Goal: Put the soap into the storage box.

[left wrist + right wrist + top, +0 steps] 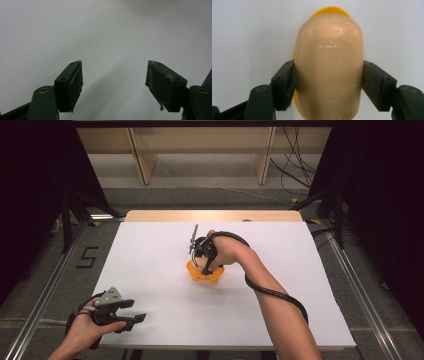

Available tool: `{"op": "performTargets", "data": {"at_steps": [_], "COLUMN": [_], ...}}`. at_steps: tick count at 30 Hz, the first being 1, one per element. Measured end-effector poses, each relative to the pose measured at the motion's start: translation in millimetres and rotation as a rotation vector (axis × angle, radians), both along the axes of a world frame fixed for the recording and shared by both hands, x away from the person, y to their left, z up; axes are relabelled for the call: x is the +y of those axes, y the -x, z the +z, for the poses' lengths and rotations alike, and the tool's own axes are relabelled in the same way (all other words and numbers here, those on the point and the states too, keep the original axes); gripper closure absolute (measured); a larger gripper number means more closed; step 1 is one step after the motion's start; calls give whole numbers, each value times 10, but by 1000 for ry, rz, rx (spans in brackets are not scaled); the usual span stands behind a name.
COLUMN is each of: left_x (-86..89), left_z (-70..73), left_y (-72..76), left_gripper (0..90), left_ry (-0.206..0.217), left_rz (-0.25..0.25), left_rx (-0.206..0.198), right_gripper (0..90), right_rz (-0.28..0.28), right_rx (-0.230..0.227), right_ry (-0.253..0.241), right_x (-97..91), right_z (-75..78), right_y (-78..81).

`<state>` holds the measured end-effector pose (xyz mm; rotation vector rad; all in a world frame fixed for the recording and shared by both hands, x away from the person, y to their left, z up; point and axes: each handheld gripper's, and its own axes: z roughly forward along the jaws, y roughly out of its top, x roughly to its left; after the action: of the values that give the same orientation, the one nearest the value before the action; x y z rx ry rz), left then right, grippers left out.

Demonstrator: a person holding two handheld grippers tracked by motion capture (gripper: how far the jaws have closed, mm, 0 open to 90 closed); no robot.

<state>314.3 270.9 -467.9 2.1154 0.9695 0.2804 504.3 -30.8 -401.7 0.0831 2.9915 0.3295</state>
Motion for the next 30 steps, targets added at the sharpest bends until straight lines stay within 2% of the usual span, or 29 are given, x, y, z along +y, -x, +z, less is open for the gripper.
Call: {"op": "performTargets", "data": {"at_steps": [3, 4, 5, 6, 10, 15, 16, 17, 18, 22, 27, 28, 29, 30], "left_x": [0, -1, -2, -2, -1, -2, -1, -1, -2, -2, -4, -3, -3, 0], "left_z": [2, 0, -1, 0, -1, -2, -2, -2, -3, -3, -4, -5, -5, -1], "left_y": [-1, 0, 1, 1, 0, 1, -1, -1, 0, 1, 3, 2, 2, 1], "left_gripper": [294, 294, 294, 295, 294, 294, 294, 294, 294, 294, 294, 294, 294, 295], "left_ry": [-2, -1, -1, -1, 0, -1, -2, -2, -2, 0, -1, 2, 2, -1], "left_rz": [-1, -2, -2, -2, -2, -1, -3, -3, -2, -3, -2, -2, -2, -4], "left_rx": [2, 2, 2, 2, 1, 2, 3, 3, 3, 3, 3, 1, 1, 2], "right_gripper": [338, 337, 337, 337, 338, 338, 338, 338, 338, 338, 334, 358, 358, 354], "right_rz": [12, -3, 12, -24, -52, -52, -8, -8, -65, -52, -80, -103, -103, -105], "right_rx": [-2, 2, -1, 17, 23, 29, 6, 6, 26, 22, 23, 28, 28, 31], "right_ry": [-12, -18, -19, -16, -11, -20, -23, -23, -19, -23, -21, -29, -29, -81], "right_x": [-2, 1, 1, 4, -6, -6, -6, -6, -13, -19, -43, -53, -53, -74], "right_z": [-19, -23, -28, -28, -38, -58, -62, -62, -67, -79, -94, -95, -95, -66], "right_y": [-16, -7, -16, 5, 12, 11, -25, -25, 11, 0, -5, 3, 3, -7]}}
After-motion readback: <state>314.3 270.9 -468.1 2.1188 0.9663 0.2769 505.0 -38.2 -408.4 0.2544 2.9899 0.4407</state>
